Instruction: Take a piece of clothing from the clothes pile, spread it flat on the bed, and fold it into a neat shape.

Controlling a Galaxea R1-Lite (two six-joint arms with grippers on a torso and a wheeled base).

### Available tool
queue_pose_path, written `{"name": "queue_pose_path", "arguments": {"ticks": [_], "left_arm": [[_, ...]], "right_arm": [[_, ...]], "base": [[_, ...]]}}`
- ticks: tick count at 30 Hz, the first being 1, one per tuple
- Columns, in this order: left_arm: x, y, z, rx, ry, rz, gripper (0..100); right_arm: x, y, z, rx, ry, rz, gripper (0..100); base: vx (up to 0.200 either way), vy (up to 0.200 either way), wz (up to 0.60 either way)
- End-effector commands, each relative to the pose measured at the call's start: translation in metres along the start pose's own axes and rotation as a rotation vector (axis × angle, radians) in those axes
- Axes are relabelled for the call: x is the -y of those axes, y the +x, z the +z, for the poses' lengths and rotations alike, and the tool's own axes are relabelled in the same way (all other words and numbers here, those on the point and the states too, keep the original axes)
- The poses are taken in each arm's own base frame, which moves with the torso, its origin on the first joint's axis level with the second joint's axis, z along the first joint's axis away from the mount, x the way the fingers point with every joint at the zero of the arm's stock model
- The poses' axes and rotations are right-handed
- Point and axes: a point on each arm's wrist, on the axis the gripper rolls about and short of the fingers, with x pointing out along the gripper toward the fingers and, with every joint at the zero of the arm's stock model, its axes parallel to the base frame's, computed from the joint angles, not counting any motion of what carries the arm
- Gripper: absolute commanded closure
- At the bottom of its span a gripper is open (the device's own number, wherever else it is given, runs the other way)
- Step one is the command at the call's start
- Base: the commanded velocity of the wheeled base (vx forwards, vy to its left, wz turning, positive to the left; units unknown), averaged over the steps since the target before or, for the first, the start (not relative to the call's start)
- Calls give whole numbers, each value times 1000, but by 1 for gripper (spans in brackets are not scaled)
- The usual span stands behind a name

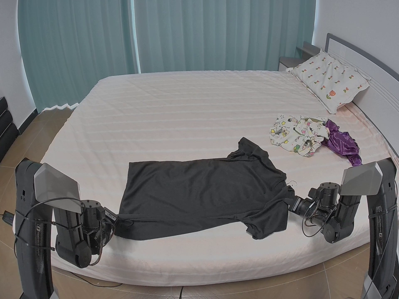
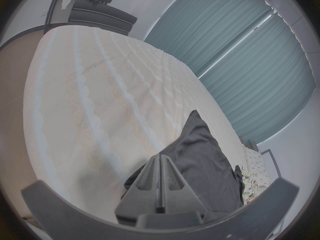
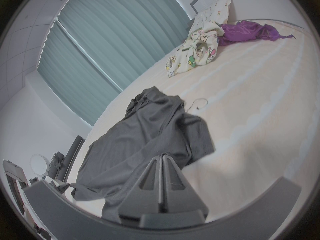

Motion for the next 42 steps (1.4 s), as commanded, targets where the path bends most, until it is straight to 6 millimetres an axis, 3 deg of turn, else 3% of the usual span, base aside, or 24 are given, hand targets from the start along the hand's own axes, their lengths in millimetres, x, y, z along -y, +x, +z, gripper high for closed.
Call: {"name": "queue_pose_path", "arguments": {"ticks": [1,9,16,17,22,23,26,32,42], "left_arm": [[1,0,1,9,-5,-13,100],[2,0,0,10,-6,-13,100],[2,0,0,10,-6,-13,100],[2,0,0,10,-7,-13,100],[2,0,0,10,-6,-13,100],[2,0,0,10,-6,-13,100],[2,0,0,10,-4,-13,100],[2,0,0,10,-4,-13,100],[2,0,0,9,-4,-15,100]], "right_arm": [[4,13,7,49,-3,1,100],[7,29,14,123,-12,-14,100],[9,32,9,114,-12,-40,100],[8,31,8,111,-10,-41,0],[8,26,10,109,-7,-51,0],[7,10,11,94,-4,-66,0],[3,-7,12,71,3,-66,0],[0,-29,4,-10,14,4,0],[-2,-34,-18,-109,10,34,0]], "base": [[0,0,0],[0,0,0],[0,0,0],[0,0,0],[0,0,0],[0,0,0],[0,0,0],[0,0,0],[0,0,0]]}}
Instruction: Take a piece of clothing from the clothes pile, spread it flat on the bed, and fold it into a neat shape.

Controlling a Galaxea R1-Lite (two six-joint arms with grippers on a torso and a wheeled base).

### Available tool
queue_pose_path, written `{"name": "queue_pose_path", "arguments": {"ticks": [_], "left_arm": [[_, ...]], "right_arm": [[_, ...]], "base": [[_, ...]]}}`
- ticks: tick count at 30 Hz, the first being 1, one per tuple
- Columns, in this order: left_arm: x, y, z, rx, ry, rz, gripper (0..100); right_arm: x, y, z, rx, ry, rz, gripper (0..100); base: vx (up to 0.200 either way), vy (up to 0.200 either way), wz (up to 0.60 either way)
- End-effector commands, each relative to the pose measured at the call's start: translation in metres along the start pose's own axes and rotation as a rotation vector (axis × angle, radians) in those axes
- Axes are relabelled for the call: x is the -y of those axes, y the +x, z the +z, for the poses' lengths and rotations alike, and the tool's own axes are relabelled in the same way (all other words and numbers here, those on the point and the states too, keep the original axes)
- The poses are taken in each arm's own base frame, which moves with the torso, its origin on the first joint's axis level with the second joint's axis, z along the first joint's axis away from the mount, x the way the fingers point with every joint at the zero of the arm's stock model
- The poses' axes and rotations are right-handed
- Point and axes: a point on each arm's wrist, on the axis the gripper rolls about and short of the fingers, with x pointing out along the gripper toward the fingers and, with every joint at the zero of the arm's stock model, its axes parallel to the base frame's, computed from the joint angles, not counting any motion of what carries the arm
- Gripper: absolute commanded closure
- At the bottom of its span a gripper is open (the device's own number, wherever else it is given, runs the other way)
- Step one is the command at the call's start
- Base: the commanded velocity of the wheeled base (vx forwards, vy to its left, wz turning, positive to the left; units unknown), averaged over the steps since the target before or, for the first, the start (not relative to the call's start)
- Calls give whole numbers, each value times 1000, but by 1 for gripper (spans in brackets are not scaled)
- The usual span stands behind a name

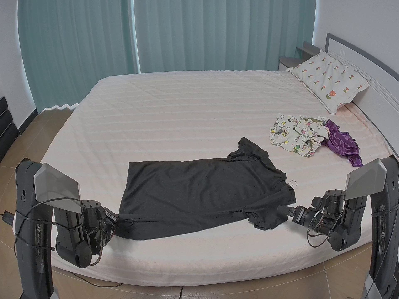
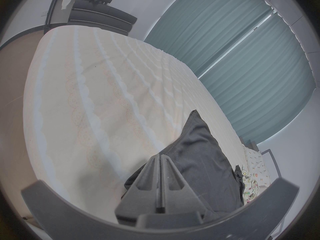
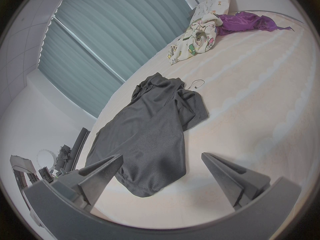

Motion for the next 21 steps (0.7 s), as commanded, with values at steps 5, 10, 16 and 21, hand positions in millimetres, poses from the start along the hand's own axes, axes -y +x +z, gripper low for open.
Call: {"name": "queue_pose_path", "arguments": {"ticks": [5,10,16,21], "left_arm": [[2,0,1,11,-5,-16,100],[2,1,2,13,-7,-16,100],[2,1,2,13,-9,-18,100],[2,0,3,15,-14,-18,100]], "right_arm": [[-2,7,-7,-20,-9,11,0],[-7,14,-12,-33,-22,28,0],[-7,13,-13,-64,-15,3,100],[-9,1,-15,-87,-18,-14,100]], "base": [[0,0,0],[0,0,0],[0,0,0],[0,0,0]]}}
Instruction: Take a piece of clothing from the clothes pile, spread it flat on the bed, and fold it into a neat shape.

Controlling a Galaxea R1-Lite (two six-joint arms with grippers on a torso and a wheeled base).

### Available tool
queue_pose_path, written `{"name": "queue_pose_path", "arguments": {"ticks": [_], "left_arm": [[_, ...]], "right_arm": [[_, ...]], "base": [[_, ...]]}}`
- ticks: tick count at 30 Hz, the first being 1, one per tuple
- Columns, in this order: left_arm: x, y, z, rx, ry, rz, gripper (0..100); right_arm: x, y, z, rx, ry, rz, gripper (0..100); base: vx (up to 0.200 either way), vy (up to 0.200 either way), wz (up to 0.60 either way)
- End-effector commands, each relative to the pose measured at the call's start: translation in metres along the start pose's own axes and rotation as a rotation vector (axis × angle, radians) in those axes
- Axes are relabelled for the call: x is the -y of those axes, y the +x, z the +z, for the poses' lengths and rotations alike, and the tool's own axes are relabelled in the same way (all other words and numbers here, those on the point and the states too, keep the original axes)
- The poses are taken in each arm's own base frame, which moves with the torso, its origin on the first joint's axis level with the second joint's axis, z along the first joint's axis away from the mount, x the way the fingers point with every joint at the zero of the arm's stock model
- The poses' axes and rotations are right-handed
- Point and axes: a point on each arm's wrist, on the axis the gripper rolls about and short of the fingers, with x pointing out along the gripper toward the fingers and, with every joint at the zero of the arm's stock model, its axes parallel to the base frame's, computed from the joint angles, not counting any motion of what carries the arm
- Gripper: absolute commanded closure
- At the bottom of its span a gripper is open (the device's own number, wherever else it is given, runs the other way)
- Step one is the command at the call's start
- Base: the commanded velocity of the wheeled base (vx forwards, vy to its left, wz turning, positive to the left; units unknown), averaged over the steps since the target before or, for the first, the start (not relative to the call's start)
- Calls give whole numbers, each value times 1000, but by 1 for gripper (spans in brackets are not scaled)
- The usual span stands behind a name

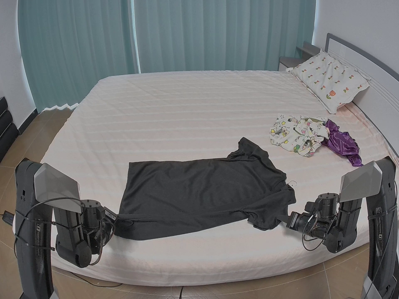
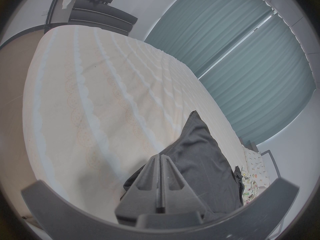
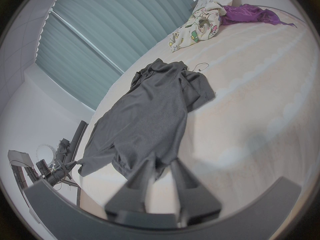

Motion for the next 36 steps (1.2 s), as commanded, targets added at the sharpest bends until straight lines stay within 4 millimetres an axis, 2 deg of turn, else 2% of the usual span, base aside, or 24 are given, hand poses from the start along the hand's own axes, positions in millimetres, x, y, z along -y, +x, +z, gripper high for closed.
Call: {"name": "queue_pose_path", "arguments": {"ticks": [1,6,8,11,15,17,18,23,29,33,34,36], "left_arm": [[2,-1,2,13,-7,-16,100],[4,-3,2,10,-3,-20,100],[4,-4,2,12,-1,-20,100],[11,-9,9,46,-8,-36,100],[23,-20,17,97,-4,-59,100],[23,-20,17,95,-2,-61,100],[26,-30,21,99,14,-72,100],[31,-54,22,68,96,-103,100],[32,-52,20,6,224,-150,100],[32,-51,20,-51,274,-198,100],[32,-50,19,-70,295,-213,0],[31,-45,16,-84,314,-217,0]], "right_arm": [[-4,-12,2,-2,-2,-6,100],[-14,-28,5,-4,-10,4,100],[-16,-28,6,-2,-14,6,100],[-28,-28,9,-11,-32,30,100],[-38,-44,21,-12,-24,10,100],[-39,-45,21,-12,-24,10,100],[-38,-57,21,-17,-11,-8,100],[-37,-83,6,-51,3,-28,100],[-31,-91,-11,-69,15,-36,100],[-24,-90,-20,-78,24,-41,100],[-21,-87,-24,-95,28,-53,100],[-19,-86,-27,-114,37,-62,100]], "base": [[0,0,0],[0,0,0],[0,0,0],[0,0,0],[0,0,0],[0,0,0],[0,0,0],[0,0,0],[0,0,0],[0,0,0],[0,0,0],[0,0,0]]}}
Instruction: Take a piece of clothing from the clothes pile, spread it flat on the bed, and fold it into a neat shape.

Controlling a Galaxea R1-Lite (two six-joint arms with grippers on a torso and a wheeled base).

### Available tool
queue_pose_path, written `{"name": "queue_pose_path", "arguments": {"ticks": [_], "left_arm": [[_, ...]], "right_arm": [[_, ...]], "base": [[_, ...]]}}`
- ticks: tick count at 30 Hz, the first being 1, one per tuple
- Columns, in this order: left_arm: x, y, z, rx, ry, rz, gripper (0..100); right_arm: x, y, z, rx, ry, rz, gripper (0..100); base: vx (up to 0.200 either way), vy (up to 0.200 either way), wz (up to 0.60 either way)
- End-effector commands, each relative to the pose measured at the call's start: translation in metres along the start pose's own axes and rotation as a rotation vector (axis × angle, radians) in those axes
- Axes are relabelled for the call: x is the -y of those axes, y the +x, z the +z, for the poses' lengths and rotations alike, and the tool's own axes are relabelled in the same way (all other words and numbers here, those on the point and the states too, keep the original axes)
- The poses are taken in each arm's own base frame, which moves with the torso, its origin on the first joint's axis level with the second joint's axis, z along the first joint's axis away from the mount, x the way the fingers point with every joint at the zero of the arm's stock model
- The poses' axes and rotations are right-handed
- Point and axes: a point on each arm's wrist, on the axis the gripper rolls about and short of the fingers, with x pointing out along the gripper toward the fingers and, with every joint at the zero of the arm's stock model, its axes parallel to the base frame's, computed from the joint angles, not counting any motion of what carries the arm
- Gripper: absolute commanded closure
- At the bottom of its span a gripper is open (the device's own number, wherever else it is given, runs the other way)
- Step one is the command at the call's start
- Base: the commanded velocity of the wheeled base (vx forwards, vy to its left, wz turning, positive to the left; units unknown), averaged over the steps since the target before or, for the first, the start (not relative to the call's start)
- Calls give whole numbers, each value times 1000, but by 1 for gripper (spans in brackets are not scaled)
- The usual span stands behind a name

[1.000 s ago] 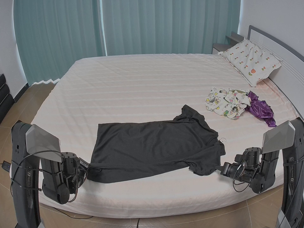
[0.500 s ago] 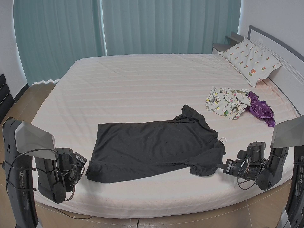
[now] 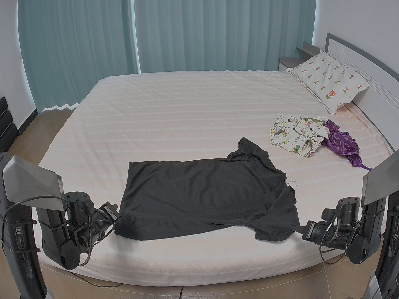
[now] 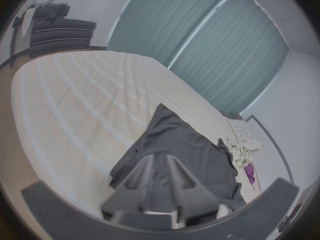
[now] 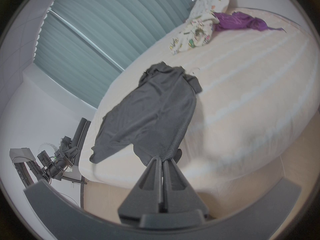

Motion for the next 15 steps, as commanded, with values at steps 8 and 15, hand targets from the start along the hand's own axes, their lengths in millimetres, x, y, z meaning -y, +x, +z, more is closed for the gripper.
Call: {"name": "queue_pose_path", "arguments": {"ticks": [8,15], "left_arm": [[-8,37,2,-136,151,-47,0],[-4,66,13,-220,171,-61,0]], "right_arm": [[11,4,-19,-88,66,-43,100],[11,5,-20,-92,64,-41,100]], "base": [[0,0,0],[0,0,0]]}}
